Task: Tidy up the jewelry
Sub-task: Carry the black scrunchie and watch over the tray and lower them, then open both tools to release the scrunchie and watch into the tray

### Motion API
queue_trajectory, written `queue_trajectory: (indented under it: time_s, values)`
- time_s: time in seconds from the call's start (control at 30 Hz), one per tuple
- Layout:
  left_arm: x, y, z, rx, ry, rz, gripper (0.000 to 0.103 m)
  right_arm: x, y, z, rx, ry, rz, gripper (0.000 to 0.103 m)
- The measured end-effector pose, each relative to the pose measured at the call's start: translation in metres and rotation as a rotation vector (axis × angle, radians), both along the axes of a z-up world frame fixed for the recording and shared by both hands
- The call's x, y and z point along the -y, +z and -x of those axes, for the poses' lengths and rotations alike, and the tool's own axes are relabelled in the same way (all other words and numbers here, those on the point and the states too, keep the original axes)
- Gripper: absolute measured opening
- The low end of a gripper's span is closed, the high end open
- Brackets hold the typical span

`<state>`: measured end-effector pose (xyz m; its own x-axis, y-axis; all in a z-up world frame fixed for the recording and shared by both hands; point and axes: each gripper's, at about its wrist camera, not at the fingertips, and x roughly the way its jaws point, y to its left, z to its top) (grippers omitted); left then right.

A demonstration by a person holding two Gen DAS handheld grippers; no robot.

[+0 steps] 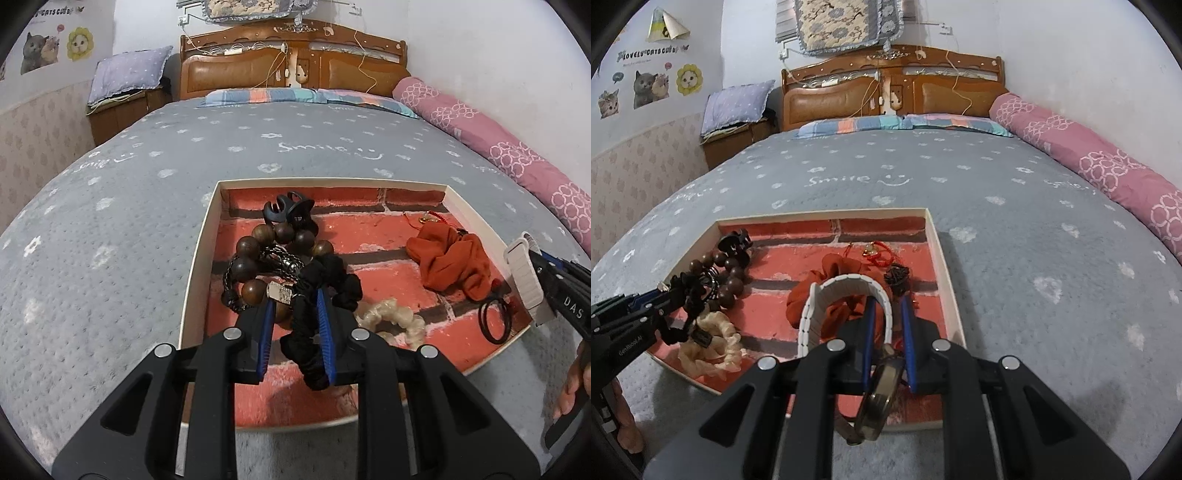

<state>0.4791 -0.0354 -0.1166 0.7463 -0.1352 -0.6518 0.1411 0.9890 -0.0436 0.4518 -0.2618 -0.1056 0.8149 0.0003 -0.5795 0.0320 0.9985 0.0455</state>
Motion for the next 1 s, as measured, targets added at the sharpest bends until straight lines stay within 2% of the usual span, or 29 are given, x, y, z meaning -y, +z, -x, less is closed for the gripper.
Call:
queue_trajectory:
  time_s: [0.17,0.27,0.4,0.6,0.7,0.83,0.9,1.0]
  values:
    - [0.002,-0.008,-0.005,-0.024,-0.004,-0.003,0.022,-0.003,-0.006,-0.005,-0.013,0.005,0.025,0.014]
    - [0.001,-0.01,-0.006,-0.029,0.008,-0.009,0.025,-0.001,-0.008,-0.005,-0.034,0.011,-0.003,0.014]
    - [-0.003,-0.013,-0.007,-0.044,0.017,0.004,0.027,-0.01,-0.007,-0.002,-0.02,0.008,0.046,0.014]
    - [-0.005,-0.014,-0.006,-0.04,0.032,0.001,0.028,-0.006,-0.005,-0.002,0.033,-0.016,0.024,0.014]
    - [-0.003,-0.014,-0.004,-0.034,0.03,-0.015,0.029,-0.004,-0.014,-0.008,-0.012,-0.007,0.015,0.014]
    - [-0.002,-0.013,-0.004,-0.033,0.033,-0.016,0.039,-0.007,-0.016,-0.011,-0.033,-0.003,0.026,0.015]
    - [-0.004,-0.013,-0.004,-0.031,0.038,-0.011,0.048,-0.009,-0.019,-0.011,-0.052,-0.005,0.042,0.015]
    - [-0.005,-0.011,-0.003,-0.027,0.041,-0.007,0.056,-0.008,-0.02,-0.009,-0.068,-0.004,0.035,0.019]
